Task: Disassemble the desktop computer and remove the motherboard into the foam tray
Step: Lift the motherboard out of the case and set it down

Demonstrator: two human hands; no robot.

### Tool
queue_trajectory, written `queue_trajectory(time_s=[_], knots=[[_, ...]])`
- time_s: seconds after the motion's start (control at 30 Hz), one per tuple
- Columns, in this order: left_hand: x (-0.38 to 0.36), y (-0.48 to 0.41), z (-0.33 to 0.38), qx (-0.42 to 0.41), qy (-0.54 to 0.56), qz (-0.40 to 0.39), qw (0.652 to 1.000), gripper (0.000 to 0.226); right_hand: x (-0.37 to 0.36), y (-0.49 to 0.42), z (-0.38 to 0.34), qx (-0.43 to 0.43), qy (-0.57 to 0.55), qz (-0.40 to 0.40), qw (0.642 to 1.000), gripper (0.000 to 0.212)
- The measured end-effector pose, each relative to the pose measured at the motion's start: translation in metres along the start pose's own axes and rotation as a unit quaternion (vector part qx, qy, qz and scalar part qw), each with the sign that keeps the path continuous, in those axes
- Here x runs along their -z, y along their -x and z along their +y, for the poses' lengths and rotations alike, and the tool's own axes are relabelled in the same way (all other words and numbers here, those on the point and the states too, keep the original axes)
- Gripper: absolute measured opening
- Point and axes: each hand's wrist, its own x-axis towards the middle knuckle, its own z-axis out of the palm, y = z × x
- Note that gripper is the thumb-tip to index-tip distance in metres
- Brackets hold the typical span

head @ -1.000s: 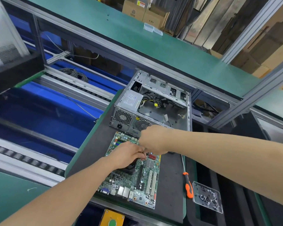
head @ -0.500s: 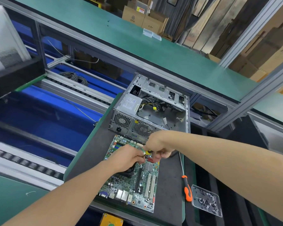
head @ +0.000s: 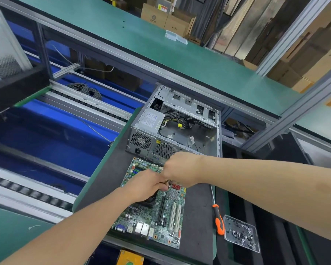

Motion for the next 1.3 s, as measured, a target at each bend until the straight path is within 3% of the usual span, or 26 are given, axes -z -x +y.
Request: queue_trajectory(time_s=[0.07, 0.1, 0.17, 0.2, 0.23, 0.27, 0.3, 0.33, 0.43, 0.47, 0.5, 0.57, 0.6, 0.7, 0.77, 0.87, 0.93, 1.0, 1.07, 1.13, 1.2, 1.23, 1.3], knots=[[0.0, 0.0, 0.002, -0.007, 0.005, 0.016, 1.0, 0.023, 0.006, 0.001, 0.004, -0.119, -0.147, 0.005, 0.982, 0.033], [0.001, 0.0, 0.003, -0.008, 0.01, 0.024, 1.0, 0.022, 0.01, 0.001, 0.008, -0.2, -0.252, -0.027, 0.946, 0.048], [0.001, 0.001, 0.003, -0.008, 0.012, 0.027, 1.0, 0.024, 0.016, -0.005, 0.013, -0.324, -0.454, -0.152, 0.816, 0.061], [0.001, 0.001, 0.003, -0.01, 0.013, 0.024, 1.0, 0.026, 0.019, -0.008, 0.013, -0.346, -0.517, -0.223, 0.751, 0.058], [0.0, 0.001, 0.003, -0.011, 0.011, 0.019, 1.0, 0.028, 0.02, -0.011, 0.012, -0.346, -0.559, -0.273, 0.703, 0.047], [0.001, 0.001, 0.003, -0.01, 0.008, 0.011, 1.0, 0.027, 0.02, -0.014, 0.011, -0.334, -0.581, -0.294, 0.682, 0.04], [0.002, 0.001, 0.003, -0.009, 0.009, 0.003, 1.0, 0.023, 0.019, -0.015, 0.01, -0.319, -0.587, -0.293, 0.684, 0.036], [0.003, 0.001, 0.003, -0.01, 0.018, -0.003, 1.0, 0.019, 0.018, -0.016, 0.009, -0.302, -0.572, -0.281, 0.709, 0.032], [0.005, 0.003, 0.002, -0.009, 0.061, -0.004, 0.998, 0.023, 0.014, -0.011, 0.006, -0.211, -0.342, -0.172, 0.899, 0.038], [0.006, 0.004, 0.002, -0.007, 0.076, -0.001, 0.997, 0.026, 0.013, -0.009, 0.005, -0.169, -0.242, -0.126, 0.947, 0.04], [0.007, 0.004, 0.001, -0.008, 0.084, 0.003, 0.996, 0.028, 0.012, -0.007, 0.003, -0.127, -0.155, -0.089, 0.976, 0.039], [0.006, 0.003, -0.001, -0.013, 0.074, 0.005, 0.997, 0.033, 0.009, -0.005, 0.0, -0.029, -0.026, -0.028, 0.999, 0.018], [0.004, 0.002, -0.001, -0.012, 0.061, 0.003, 0.998, 0.036, 0.011, -0.005, -0.002, 0.013, 0.022, -0.015, 1.0, 0.006], [0.002, 0.001, -0.003, -0.014, 0.034, -0.012, 0.999, 0.036, 0.007, -0.006, -0.001, 0.041, 0.057, 0.011, 0.997, 0.017], [0.003, 0.002, -0.003, -0.018, 0.011, -0.025, 0.999, 0.032, 0.01, -0.004, -0.002, -0.017, -0.007, 0.02, 1.0, 0.003], [0.005, 0.002, -0.003, -0.034, 0.001, -0.022, 0.999, 0.029, 0.011, -0.003, 0.002, -0.158, -0.194, -0.007, 0.968, 0.039], [0.006, 0.004, -0.003, -0.046, 0.006, -0.022, 0.999, 0.023, 0.013, -0.006, 0.004, -0.247, -0.347, -0.071, 0.902, 0.044], [0.006, 0.003, -0.002, -0.054, 0.005, -0.026, 0.998, 0.018, 0.012, -0.012, 0.005, -0.333, -0.495, -0.146, 0.789, 0.038], [0.004, 0.001, -0.003, -0.056, 0.011, -0.021, 0.998, 0.021, 0.012, -0.015, 0.009, -0.365, -0.583, -0.228, 0.689, 0.035], [0.003, 0.0, -0.004, -0.058, 0.013, -0.017, 0.998, 0.023, 0.011, -0.016, 0.012, -0.355, -0.617, -0.27, 0.648, 0.038], [0.001, 0.0, -0.006, -0.058, 0.026, -0.011, 0.998, 0.025, 0.014, -0.019, 0.013, -0.335, -0.596, -0.269, 0.679, 0.036], [0.0, -0.001, -0.007, -0.057, 0.036, -0.008, 0.998, 0.025, 0.015, -0.019, 0.012, -0.325, -0.559, -0.258, 0.719, 0.035], [-0.001, -0.001, -0.008, -0.055, 0.057, -0.004, 0.997, 0.023, 0.019, -0.02, 0.01, -0.278, -0.406, -0.218, 0.843, 0.034]])
